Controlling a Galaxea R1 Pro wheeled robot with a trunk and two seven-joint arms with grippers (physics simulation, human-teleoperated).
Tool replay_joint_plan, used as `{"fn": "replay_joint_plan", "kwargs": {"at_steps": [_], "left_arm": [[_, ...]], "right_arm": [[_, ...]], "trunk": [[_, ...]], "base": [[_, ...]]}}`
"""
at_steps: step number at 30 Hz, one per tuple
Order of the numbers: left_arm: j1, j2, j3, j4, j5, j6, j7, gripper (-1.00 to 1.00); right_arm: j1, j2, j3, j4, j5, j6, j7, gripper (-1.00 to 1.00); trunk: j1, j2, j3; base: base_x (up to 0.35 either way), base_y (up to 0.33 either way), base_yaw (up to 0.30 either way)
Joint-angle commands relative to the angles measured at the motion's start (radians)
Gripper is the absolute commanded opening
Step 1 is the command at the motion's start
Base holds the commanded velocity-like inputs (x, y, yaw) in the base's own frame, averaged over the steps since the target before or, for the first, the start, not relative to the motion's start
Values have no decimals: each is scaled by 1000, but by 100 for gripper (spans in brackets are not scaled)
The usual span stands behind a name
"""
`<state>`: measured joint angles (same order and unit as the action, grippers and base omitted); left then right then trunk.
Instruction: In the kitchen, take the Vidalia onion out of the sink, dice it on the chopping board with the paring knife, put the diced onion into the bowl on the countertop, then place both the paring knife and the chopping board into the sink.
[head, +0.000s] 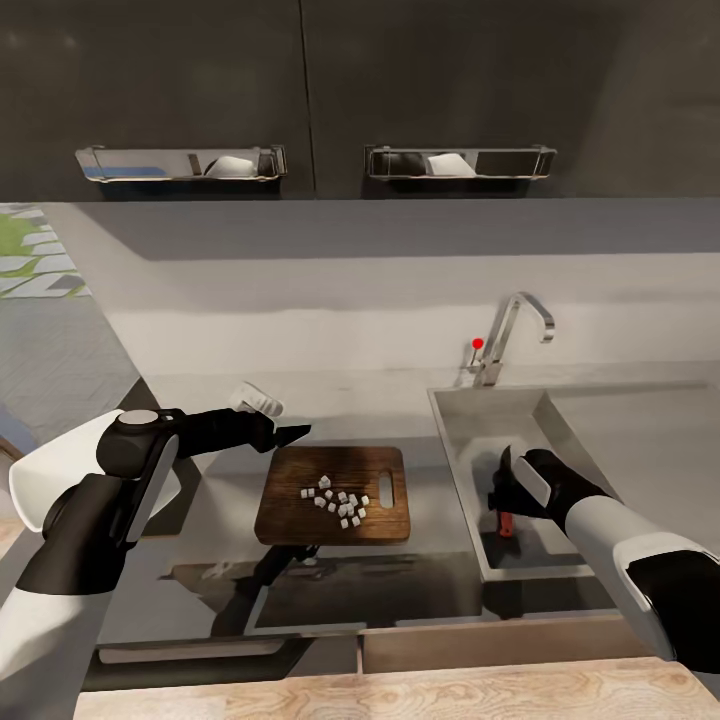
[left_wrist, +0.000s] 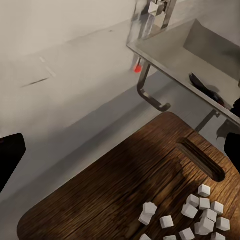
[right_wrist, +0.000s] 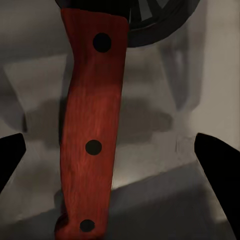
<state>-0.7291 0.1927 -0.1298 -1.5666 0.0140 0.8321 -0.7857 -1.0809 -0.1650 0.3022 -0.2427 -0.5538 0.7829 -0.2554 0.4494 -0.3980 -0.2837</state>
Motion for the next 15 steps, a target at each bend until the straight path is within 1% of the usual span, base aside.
{"fn": "replay_joint_plan", "kwargs": {"at_steps": [1, 10, 15], "left_arm": [[-1, 1, -1, 0, 1, 7, -1, 100], [-1, 1, -1, 0, 1, 7, -1, 100], [-1, 1, -1, 0, 1, 7, -1, 100]], "right_arm": [[-1, -1, 6, -2, -11, 4, -7, 100], [-1, -1, 6, -3, -12, 4, -7, 100], [-1, -1, 5, -5, -13, 3, -4, 100]], "trunk": [[1, -2, -2], [1, -2, -1], [1, -2, 5]], "base": [[0, 0, 0], [0, 0, 0], [0, 0, 0]]}}
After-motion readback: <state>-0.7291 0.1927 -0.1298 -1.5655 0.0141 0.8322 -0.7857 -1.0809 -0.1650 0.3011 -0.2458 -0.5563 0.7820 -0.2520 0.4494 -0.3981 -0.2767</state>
